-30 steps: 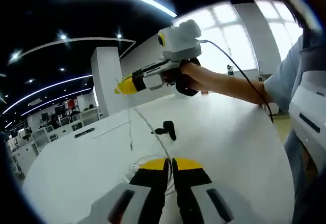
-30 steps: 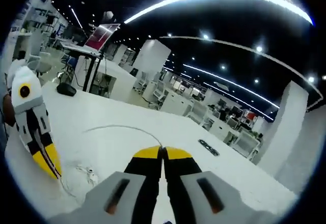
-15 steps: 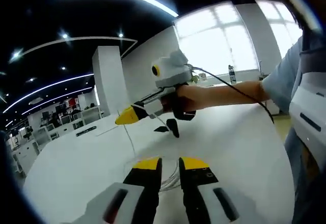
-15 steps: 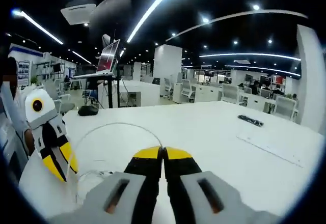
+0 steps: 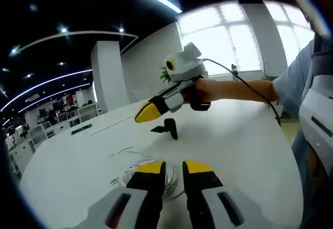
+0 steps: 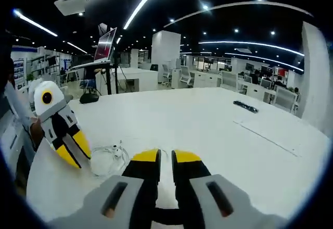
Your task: Peel open the Velcro strap on the desktop, arrange the wired earphones neatly onto it, and close the Velcro strap to secure them.
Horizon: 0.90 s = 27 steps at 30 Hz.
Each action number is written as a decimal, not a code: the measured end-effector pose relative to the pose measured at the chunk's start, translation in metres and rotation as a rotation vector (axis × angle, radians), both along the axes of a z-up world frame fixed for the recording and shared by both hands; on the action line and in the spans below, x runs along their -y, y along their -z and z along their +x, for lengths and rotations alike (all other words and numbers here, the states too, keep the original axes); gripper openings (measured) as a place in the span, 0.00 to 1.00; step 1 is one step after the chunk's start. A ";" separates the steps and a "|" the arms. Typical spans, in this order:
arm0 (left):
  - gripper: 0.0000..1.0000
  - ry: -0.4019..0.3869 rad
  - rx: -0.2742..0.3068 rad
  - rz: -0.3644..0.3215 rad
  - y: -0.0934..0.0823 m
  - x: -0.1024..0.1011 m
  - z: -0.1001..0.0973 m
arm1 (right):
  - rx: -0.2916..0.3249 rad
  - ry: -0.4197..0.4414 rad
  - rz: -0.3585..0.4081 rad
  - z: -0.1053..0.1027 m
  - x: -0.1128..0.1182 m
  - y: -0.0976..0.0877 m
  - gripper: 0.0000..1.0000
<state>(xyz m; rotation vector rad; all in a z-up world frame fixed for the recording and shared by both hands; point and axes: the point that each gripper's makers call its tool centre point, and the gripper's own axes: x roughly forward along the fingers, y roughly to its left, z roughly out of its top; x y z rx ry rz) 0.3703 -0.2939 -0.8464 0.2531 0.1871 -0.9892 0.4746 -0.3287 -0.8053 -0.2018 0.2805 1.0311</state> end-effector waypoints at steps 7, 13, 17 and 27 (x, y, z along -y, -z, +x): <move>0.17 -0.005 0.005 0.005 0.000 -0.004 -0.002 | -0.110 -0.083 -0.012 -0.028 -0.034 0.009 0.12; 0.16 -0.068 0.000 -0.037 -0.005 -0.024 0.004 | -0.165 -0.037 0.022 -0.013 -0.035 0.016 0.11; 0.16 -0.113 -0.001 -0.070 -0.008 -0.035 0.012 | -0.209 -0.071 0.049 -0.022 -0.047 0.018 0.11; 0.16 -0.162 -0.009 -0.123 -0.013 -0.044 0.019 | -0.310 -0.091 -0.035 -0.027 -0.070 0.030 0.11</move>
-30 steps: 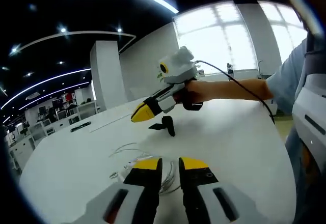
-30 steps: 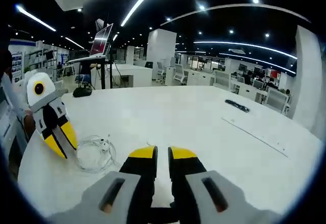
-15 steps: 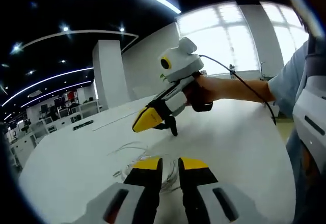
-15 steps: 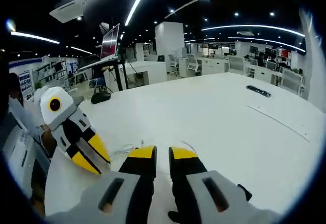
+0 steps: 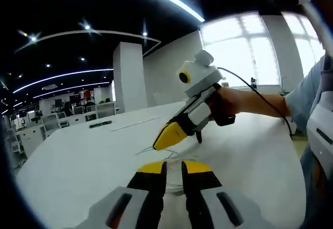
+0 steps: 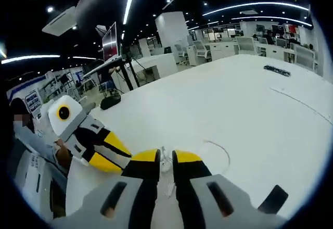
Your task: Peel open the Velcro strap on the desktop, arrange the wired earphones neatly onto it, and close the Velcro strap to secure them.
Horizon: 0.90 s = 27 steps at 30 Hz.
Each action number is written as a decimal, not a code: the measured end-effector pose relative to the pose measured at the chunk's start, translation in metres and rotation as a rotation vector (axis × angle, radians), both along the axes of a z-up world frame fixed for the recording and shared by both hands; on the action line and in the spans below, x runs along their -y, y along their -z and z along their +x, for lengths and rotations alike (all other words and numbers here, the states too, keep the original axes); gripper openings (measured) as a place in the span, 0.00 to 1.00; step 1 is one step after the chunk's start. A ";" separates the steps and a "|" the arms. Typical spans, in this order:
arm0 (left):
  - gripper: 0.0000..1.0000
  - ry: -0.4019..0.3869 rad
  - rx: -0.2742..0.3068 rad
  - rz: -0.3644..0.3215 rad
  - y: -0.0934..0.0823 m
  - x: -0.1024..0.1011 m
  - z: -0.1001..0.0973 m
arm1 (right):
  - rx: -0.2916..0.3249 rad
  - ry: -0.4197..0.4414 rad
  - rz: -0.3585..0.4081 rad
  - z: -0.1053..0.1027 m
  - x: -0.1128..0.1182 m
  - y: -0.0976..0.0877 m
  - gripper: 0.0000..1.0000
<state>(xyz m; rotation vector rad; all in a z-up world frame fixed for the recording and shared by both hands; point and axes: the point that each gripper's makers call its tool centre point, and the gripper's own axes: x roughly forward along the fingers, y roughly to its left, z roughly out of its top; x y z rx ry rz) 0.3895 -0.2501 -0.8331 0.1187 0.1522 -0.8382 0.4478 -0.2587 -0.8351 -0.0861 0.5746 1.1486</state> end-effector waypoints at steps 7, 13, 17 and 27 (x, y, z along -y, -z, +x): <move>0.16 -0.035 0.003 -0.001 -0.008 -0.009 0.008 | 0.049 0.030 -0.118 0.007 0.008 0.012 0.08; 0.17 -0.073 -0.001 0.040 -0.014 -0.013 0.024 | 0.055 0.010 -0.062 -0.001 0.010 0.000 0.04; 0.17 -0.099 -0.022 0.060 -0.012 -0.013 0.038 | 0.082 0.012 0.029 -0.011 0.012 -0.018 0.04; 0.17 -0.132 0.075 0.108 -0.023 -0.004 0.060 | 0.118 -0.005 0.117 -0.027 0.015 -0.044 0.04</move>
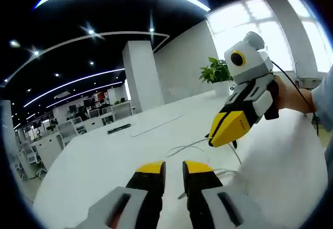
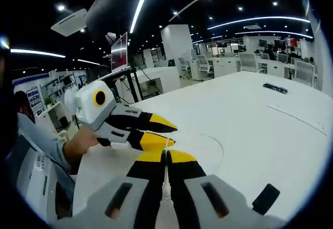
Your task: Peel open the Velcro strap on the desktop, arrange the wired earphones neatly onto it, and close the Velcro strap to secure them.
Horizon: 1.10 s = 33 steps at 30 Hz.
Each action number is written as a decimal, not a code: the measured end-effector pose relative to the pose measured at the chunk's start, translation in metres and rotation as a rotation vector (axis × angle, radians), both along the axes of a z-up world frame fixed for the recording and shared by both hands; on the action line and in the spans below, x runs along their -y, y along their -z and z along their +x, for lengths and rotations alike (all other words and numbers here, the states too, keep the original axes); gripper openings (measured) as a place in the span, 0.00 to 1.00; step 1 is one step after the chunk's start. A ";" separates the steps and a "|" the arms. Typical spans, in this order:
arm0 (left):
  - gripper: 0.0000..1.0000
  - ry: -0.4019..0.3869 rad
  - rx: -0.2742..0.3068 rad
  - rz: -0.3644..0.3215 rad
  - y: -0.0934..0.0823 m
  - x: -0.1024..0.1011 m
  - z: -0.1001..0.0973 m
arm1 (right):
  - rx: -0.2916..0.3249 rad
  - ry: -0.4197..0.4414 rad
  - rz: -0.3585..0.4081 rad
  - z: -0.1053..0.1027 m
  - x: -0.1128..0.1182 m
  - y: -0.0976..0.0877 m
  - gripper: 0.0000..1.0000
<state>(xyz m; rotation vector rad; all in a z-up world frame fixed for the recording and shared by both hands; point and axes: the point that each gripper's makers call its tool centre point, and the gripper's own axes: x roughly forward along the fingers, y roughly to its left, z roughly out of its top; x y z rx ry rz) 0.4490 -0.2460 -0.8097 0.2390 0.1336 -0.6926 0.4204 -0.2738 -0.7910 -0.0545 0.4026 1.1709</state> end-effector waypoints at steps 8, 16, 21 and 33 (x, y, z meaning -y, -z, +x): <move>0.17 0.024 0.125 0.072 -0.010 0.004 0.003 | -0.010 -0.017 0.023 -0.005 -0.002 -0.002 0.04; 0.16 0.033 0.212 0.074 -0.024 0.006 0.002 | -0.019 -0.021 0.040 -0.005 -0.001 -0.005 0.04; 0.13 0.042 0.233 0.088 -0.026 0.010 0.003 | -0.026 -0.030 0.057 -0.009 -0.002 -0.007 0.04; 0.06 0.062 0.272 0.083 -0.027 0.013 -0.001 | -0.025 -0.008 0.102 -0.014 0.006 -0.012 0.04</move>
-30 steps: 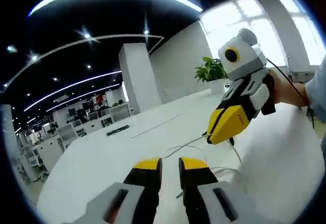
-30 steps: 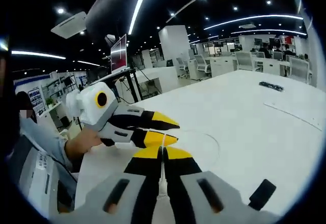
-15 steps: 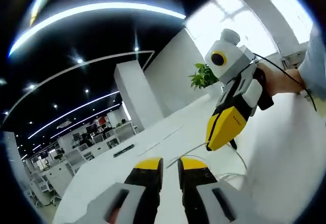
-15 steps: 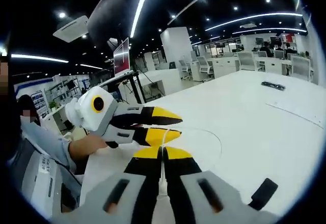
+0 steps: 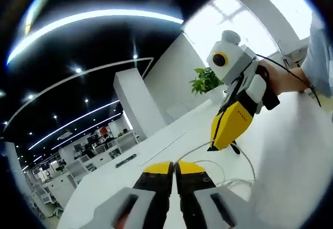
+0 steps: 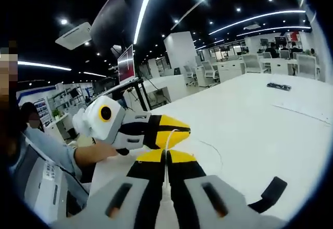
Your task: Peel open the Velcro strap on the desktop, arrange the wired earphones neatly onto it, and close the Velcro strap to secure them.
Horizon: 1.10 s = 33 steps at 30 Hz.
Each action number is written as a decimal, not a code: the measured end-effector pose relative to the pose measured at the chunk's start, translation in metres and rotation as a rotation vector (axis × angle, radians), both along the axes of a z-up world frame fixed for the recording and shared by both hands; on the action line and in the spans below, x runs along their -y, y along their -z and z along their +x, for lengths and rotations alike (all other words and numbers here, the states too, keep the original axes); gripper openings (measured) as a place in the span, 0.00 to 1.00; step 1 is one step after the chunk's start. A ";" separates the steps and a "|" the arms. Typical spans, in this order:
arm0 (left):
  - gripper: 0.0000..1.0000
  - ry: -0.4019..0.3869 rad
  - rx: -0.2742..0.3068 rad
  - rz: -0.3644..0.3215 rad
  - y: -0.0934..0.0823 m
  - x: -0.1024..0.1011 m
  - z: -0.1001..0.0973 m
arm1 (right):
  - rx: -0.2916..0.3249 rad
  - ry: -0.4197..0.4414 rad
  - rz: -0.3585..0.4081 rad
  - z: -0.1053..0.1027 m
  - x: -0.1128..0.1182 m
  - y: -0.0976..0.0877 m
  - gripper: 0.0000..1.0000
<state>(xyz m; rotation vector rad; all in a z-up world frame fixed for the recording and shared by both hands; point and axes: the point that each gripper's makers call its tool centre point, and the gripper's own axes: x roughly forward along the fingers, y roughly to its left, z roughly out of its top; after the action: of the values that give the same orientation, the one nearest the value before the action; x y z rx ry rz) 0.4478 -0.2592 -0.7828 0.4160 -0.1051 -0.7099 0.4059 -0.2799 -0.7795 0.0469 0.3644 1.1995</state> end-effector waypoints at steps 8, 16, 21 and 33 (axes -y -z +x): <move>0.06 -0.062 0.019 -0.013 -0.006 -0.009 0.002 | 0.019 0.003 0.013 -0.002 0.002 -0.004 0.04; 0.06 -0.177 0.044 -0.027 -0.016 -0.040 0.013 | 0.045 0.001 0.024 -0.008 0.005 -0.012 0.04; 0.06 -0.252 0.061 -0.016 -0.021 -0.069 0.022 | 0.071 0.021 0.018 -0.009 0.013 -0.011 0.04; 0.06 -0.147 -0.301 -0.077 0.000 -0.085 -0.034 | 0.152 0.136 -0.056 0.033 0.017 0.003 0.04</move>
<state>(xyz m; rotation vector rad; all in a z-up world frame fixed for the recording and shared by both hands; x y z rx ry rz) 0.4134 -0.1744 -0.7832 0.2366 0.1798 -0.6144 0.4390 -0.2972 -0.7827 -0.0673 0.2568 1.0508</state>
